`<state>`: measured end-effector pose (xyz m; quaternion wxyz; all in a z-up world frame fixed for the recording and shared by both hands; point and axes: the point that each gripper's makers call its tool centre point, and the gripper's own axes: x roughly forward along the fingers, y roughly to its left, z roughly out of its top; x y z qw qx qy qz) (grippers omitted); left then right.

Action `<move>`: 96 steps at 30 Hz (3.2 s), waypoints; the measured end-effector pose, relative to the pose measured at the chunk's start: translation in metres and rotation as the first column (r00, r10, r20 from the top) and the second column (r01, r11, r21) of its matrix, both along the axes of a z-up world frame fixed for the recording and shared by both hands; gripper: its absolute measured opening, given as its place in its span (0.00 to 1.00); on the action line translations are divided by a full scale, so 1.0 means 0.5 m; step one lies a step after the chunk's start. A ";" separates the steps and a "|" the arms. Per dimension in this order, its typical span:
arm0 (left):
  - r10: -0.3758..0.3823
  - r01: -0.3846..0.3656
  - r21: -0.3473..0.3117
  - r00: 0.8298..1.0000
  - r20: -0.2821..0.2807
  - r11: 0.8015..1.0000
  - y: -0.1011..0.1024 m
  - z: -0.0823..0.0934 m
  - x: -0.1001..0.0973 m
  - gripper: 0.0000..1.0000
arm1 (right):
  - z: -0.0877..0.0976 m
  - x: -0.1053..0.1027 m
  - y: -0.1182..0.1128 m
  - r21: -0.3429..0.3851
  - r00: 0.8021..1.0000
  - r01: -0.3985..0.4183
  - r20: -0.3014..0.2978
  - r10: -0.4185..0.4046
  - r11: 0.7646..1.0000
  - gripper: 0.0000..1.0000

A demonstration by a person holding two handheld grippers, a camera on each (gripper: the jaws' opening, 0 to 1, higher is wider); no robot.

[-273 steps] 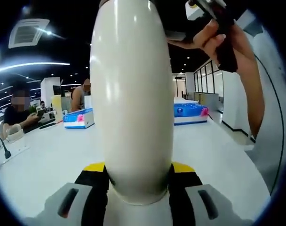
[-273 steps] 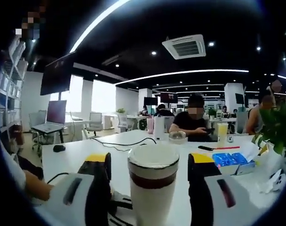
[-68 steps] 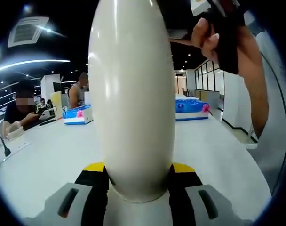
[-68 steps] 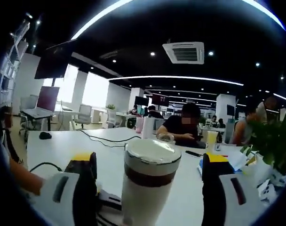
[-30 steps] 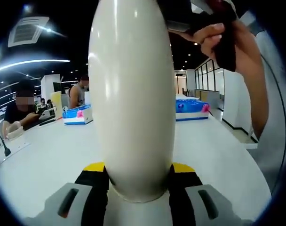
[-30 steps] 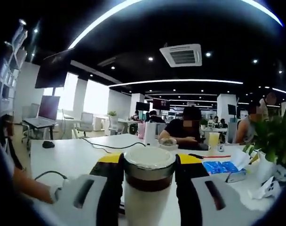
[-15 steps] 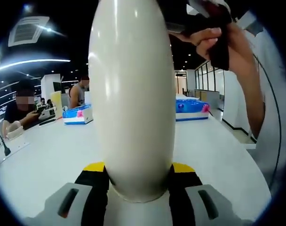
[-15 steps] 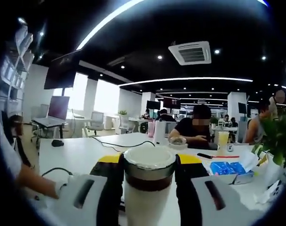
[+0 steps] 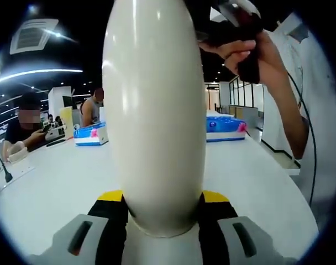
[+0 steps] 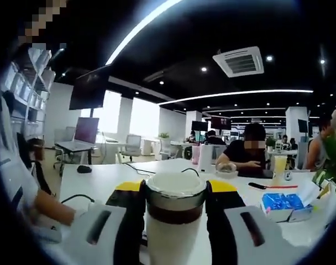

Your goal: Grasp the water cup twist off the cup lid place the cup lid on the table

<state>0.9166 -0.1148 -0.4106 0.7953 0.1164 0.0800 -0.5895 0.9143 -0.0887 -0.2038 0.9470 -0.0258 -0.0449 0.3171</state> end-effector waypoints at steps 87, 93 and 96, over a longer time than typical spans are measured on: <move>-0.019 0.019 -0.002 1.000 -0.009 1.000 -0.002 -0.001 0.002 0.51 | -0.004 -0.042 0.027 0.112 0.513 -0.855 0.044 0.857 0.506 0.44; -0.026 0.026 -0.003 1.000 -0.016 1.000 -0.004 -0.001 0.002 0.51 | -0.005 -0.039 0.021 0.132 0.473 -0.876 0.047 0.880 0.464 0.44; -0.030 0.029 -0.003 0.999 -0.017 1.000 -0.004 -0.002 0.001 0.51 | -0.005 -0.043 0.020 0.130 0.461 -0.883 0.051 0.886 0.452 0.45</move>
